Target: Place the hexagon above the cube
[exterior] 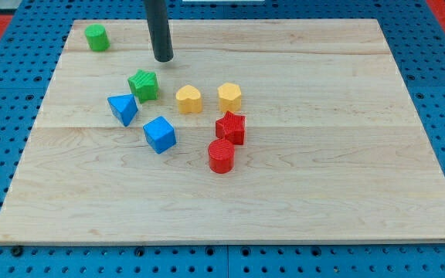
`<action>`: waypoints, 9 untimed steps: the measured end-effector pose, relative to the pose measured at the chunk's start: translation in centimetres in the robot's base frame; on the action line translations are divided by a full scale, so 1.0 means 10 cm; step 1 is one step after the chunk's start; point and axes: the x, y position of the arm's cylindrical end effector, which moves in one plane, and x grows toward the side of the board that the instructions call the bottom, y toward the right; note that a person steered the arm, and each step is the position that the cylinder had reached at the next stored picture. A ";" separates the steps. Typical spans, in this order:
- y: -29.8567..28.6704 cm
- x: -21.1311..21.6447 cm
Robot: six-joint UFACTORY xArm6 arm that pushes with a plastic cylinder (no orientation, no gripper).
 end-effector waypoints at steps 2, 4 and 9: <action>1.09 0.69; 1.37 0.69; 0.87 1.58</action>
